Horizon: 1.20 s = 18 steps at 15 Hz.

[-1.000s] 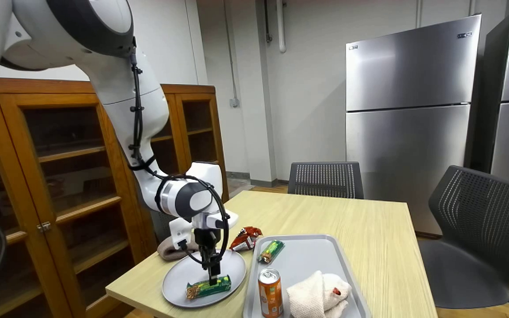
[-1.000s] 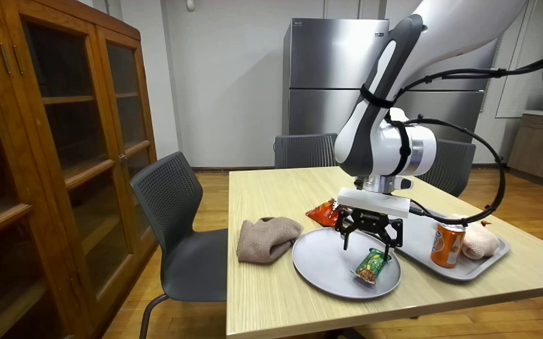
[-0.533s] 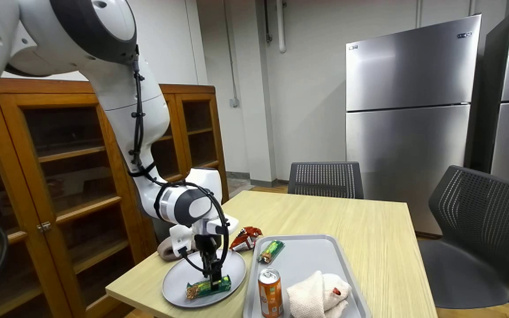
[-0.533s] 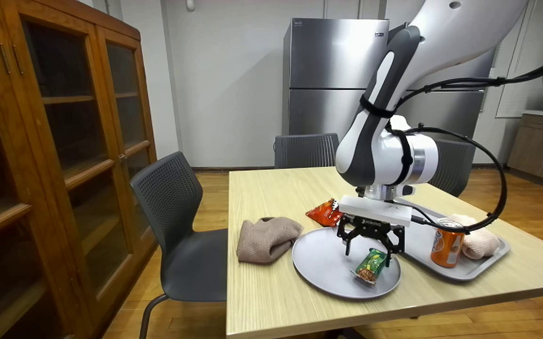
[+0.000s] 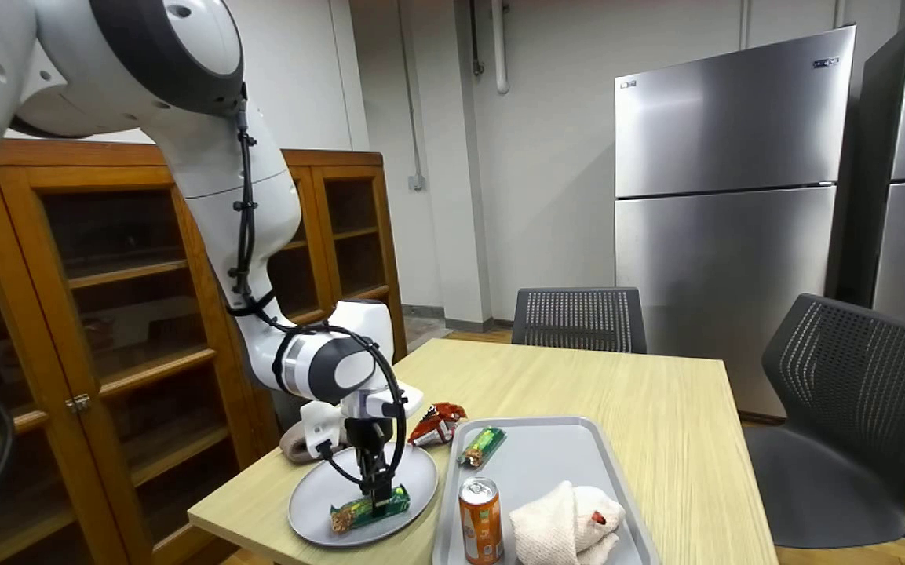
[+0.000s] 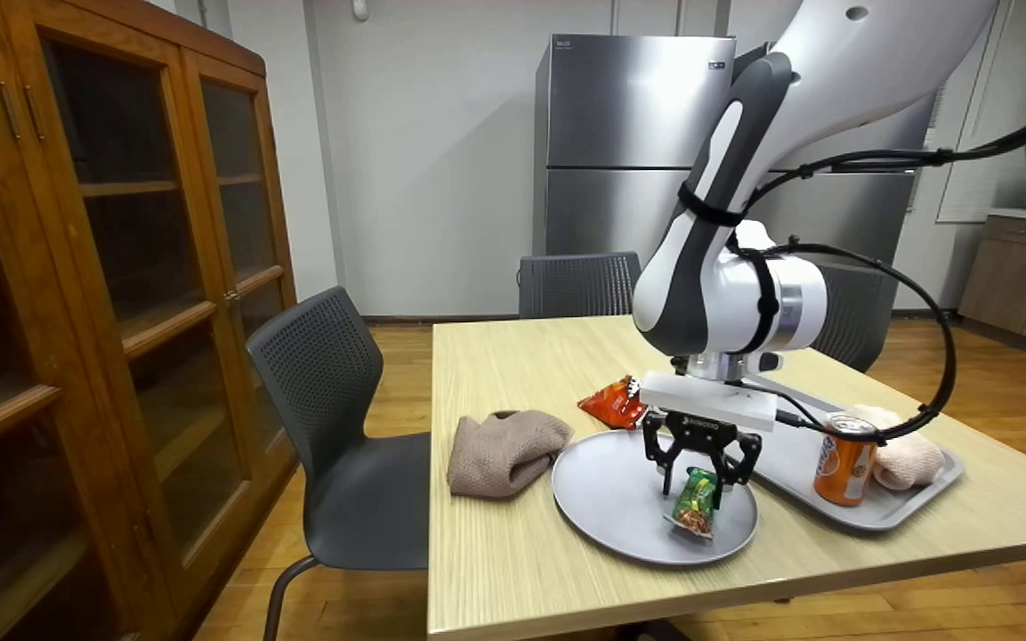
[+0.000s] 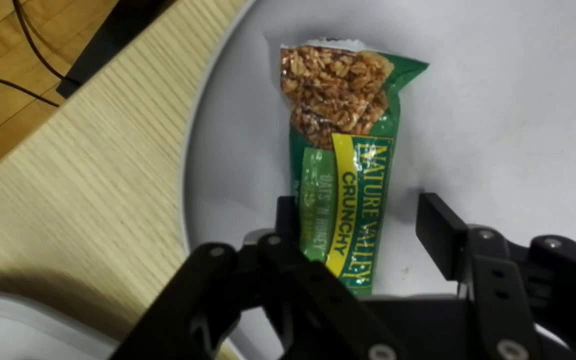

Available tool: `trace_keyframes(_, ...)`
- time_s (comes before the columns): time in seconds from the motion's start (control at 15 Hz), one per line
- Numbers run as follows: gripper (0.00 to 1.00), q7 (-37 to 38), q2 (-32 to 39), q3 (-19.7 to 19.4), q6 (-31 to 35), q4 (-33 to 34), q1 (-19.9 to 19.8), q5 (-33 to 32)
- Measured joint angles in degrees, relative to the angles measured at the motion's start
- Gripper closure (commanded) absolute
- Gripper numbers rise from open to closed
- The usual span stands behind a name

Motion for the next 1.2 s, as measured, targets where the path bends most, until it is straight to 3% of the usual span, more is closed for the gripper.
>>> trace_keyframes(0.2,0.87,0.0,0.0,0.0,0.0,0.0,0.2,0.0)
trace_keyframes(0.87,0.87,-1.0,-3.4,0.6,0.0,-0.9,0.7,-1.6)
trace_keyframes(1.2,0.87,-1.8,-6.0,1.8,-0.1,-1.2,3.5,-5.2)
